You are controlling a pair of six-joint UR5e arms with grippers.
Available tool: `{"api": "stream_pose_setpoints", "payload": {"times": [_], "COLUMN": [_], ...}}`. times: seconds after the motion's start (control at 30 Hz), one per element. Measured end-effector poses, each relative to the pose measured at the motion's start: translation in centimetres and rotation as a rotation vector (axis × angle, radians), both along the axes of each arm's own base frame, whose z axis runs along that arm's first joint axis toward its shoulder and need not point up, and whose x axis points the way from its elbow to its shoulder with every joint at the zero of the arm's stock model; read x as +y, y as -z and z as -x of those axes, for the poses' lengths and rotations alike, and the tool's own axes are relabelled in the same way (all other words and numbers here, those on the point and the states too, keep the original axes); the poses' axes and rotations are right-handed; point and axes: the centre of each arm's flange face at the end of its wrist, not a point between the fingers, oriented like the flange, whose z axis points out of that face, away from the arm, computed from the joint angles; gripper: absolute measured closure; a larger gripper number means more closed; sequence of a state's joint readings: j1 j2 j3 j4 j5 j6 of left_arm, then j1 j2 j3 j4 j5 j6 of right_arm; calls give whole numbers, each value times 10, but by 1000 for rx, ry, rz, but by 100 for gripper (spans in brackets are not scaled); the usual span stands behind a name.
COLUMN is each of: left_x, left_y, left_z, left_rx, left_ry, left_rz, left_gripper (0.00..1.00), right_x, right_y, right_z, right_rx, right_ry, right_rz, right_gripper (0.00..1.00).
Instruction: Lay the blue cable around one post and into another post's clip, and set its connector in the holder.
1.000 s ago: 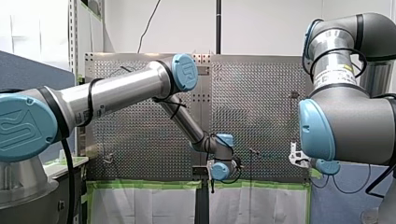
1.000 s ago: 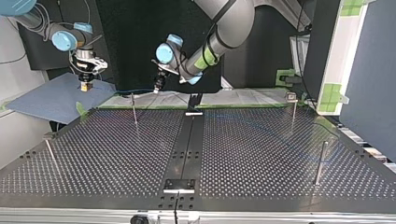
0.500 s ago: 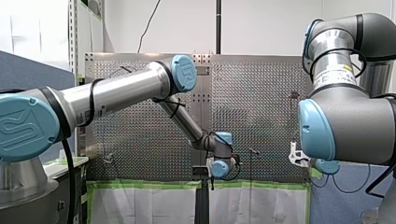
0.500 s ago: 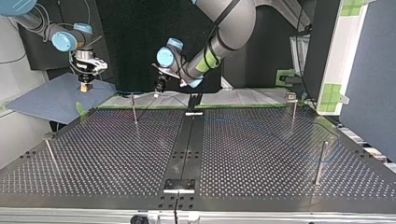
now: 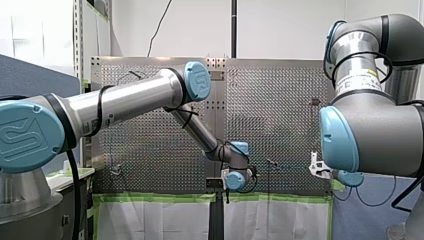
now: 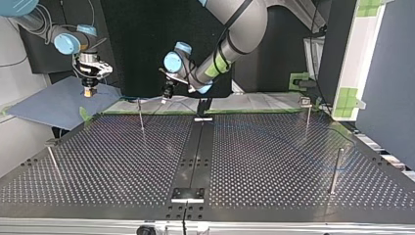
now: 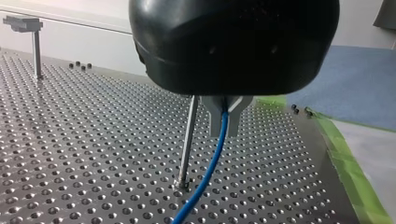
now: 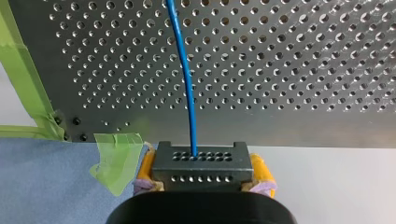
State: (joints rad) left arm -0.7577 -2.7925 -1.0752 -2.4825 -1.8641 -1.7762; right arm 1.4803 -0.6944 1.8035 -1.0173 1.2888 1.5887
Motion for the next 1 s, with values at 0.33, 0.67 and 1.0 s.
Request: {"api": "stream_pose_setpoints", "payload": {"times": [0.33,0.67,1.0], "left_x": [-1,4,2], "left_y": [0,-2,-6], "left_z": [1,-9,-12], "left_rx": [3,-2,-7], "left_ry": [5,-6,0], "left_rz": [-6,-2,3], "left_gripper": [100,100,100], "right_x": [0,-6,-8], "right_y": [0,-4,-5], "right_z": [-2,-3,-5], "right_rx": [1,-1,2], "right_ry": [-3,-7,-11], "right_rz": [1,11,13], "right_gripper": [100,100,100]}}
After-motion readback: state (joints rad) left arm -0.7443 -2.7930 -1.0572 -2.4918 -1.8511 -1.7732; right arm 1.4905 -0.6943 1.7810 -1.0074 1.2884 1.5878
